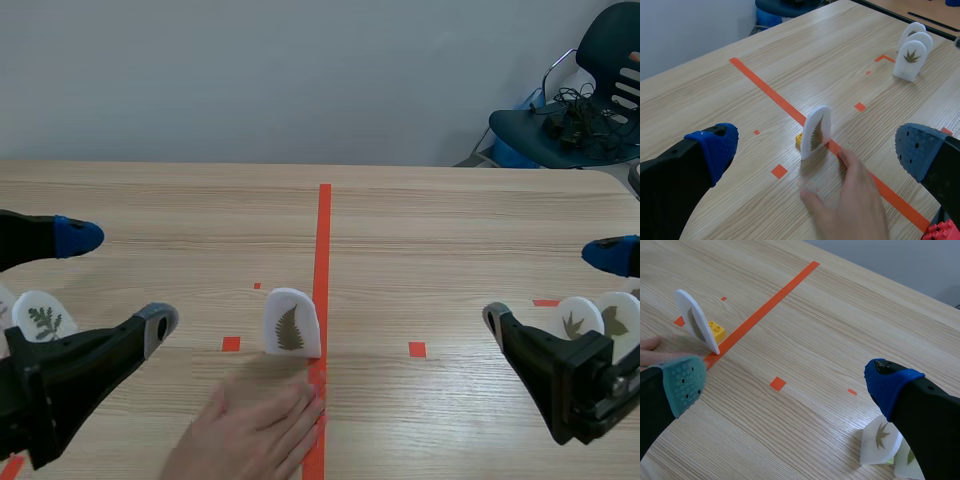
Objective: Do the leaf sorting experiment
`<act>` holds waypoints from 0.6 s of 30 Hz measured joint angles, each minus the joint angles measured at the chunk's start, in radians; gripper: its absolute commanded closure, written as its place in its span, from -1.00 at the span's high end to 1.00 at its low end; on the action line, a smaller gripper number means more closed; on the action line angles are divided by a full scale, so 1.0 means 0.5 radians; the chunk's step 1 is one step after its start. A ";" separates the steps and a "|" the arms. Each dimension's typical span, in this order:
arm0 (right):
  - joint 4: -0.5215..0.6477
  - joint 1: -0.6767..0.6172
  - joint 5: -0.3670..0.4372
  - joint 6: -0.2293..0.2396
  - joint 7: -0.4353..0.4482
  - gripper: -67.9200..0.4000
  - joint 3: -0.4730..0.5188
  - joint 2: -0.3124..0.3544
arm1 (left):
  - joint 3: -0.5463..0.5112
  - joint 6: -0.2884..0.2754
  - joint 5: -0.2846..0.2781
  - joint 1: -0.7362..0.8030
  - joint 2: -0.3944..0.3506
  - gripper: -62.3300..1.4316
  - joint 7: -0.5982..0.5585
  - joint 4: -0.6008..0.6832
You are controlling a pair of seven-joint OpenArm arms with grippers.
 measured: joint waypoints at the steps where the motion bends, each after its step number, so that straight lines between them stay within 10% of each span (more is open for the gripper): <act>1: 0.000 0.000 0.000 0.000 0.000 1.00 0.000 0.000 | 0.027 0.000 0.075 -0.002 0.000 1.00 -0.007 -0.008; 12: 0.000 0.000 -0.001 0.000 0.000 1.00 0.000 0.000 | 0.742 0.346 0.746 -0.491 0.023 1.00 -0.408 -0.716; 18: 0.000 0.000 0.000 0.001 0.001 1.00 0.000 0.000 | 0.969 0.433 0.871 -0.962 0.201 1.00 -0.558 -1.307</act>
